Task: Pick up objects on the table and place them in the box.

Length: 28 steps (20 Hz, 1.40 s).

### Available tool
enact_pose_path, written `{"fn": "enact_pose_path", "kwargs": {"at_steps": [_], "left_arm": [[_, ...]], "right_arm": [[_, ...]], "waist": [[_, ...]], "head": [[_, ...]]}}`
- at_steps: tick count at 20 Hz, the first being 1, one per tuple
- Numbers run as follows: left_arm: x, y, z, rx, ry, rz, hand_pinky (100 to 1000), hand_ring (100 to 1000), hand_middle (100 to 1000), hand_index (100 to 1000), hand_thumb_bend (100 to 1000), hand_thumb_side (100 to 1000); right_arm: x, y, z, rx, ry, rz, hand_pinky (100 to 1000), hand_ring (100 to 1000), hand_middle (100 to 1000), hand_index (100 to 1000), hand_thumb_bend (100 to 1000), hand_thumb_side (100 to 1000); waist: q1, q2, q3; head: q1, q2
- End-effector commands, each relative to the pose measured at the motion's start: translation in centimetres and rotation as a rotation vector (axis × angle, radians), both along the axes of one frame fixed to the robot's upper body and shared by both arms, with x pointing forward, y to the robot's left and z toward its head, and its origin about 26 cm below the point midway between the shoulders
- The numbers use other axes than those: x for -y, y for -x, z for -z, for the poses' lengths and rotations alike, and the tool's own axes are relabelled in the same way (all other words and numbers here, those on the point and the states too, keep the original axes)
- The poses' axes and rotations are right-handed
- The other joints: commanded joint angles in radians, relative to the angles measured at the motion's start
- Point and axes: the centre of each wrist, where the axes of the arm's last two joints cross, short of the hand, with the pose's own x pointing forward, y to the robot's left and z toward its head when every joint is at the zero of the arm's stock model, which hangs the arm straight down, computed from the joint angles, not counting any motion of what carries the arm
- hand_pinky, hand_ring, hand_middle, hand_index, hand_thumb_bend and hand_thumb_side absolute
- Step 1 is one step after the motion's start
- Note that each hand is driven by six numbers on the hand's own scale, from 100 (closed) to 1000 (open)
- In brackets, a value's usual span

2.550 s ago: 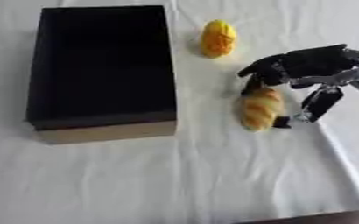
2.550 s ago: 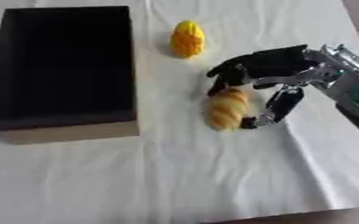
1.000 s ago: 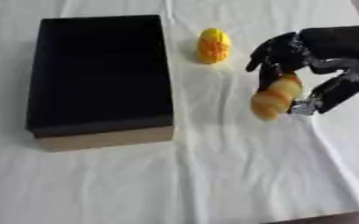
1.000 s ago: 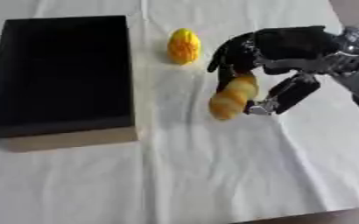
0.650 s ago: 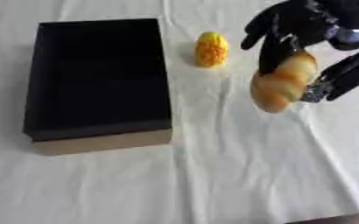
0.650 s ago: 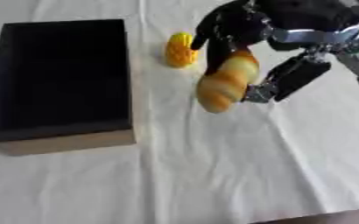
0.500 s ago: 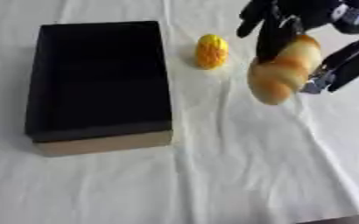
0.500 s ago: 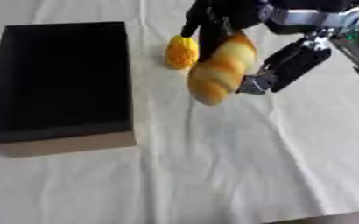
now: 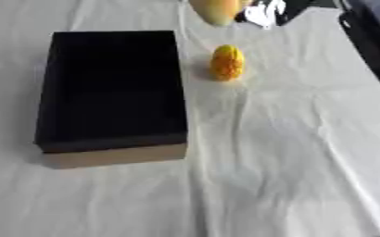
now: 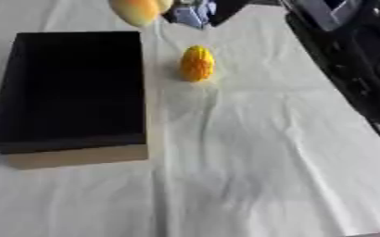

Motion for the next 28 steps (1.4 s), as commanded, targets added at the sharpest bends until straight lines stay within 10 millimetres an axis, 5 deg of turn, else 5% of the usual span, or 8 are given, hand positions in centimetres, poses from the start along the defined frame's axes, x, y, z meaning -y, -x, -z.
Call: {"fn": "enact_pose_path", "kwargs": {"at_steps": [1, 7, 13, 16, 18, 20, 22, 28], "left_arm": [[0.4, 0.3, -1.5, 0.063, -0.042, 0.026, 857, 875, 786, 888, 265, 370], [1.2, 0.1, -1.9, 0.086, -0.050, 0.071, 857, 876, 786, 886, 262, 375], [1.3, 0.0, -1.7, 0.075, -0.049, 0.085, 858, 880, 786, 886, 248, 392], [1.3, 0.0, -1.6, 0.066, -0.049, 0.085, 858, 881, 787, 886, 241, 399], [1.3, 0.0, -1.5, 0.061, -0.050, 0.086, 859, 882, 787, 887, 236, 404], [1.3, 0.0, -1.4, 0.055, -0.050, 0.087, 859, 883, 787, 887, 235, 405], [1.2, 0.0, -1.3, 0.052, -0.049, 0.088, 859, 883, 787, 888, 237, 405], [1.3, 0.0, -1.4, 0.051, -0.049, 0.094, 859, 883, 787, 888, 239, 403]], "right_arm": [[0.6, -1.6, -0.6, 0.022, -0.007, 0.028, 811, 761, 311, 630, 100, 100], [-0.1, -5.5, 1.4, 0.022, 0.033, 0.097, 818, 773, 321, 646, 100, 100], [0.1, -8.1, 5.1, 0.076, 0.203, 0.175, 818, 789, 376, 678, 100, 127], [0.3, -8.3, 6.5, 0.098, 0.300, 0.214, 843, 852, 531, 785, 100, 209], [-0.2, -8.2, 7.0, 0.116, 0.387, 0.238, 876, 947, 764, 903, 333, 235], [-0.8, -7.9, 6.9, 0.149, 0.461, 0.258, 909, 1000, 885, 963, 411, 188], [-1.1, -7.6, 6.5, 0.185, 0.486, 0.273, 919, 1000, 918, 983, 475, 320], [-0.9, -7.5, 6.2, 0.232, 0.457, 0.290, 908, 1000, 889, 975, 412, 191]], "waist": [[0.001, -0.031, 0.022], [-0.015, -0.031, 0.072], [-0.025, -0.026, 0.080], [-0.027, -0.024, 0.077], [-0.028, -0.023, 0.076], [-0.027, -0.023, 0.077], [-0.027, -0.024, 0.078], [-0.029, -0.028, 0.079]], "head": [[-0.053, -0.021], [-0.106, -0.025], [-0.102, -0.031], [-0.091, -0.032], [-0.088, -0.032], [-0.085, -0.031], [-0.084, -0.027], [-0.082, -0.024]]}}
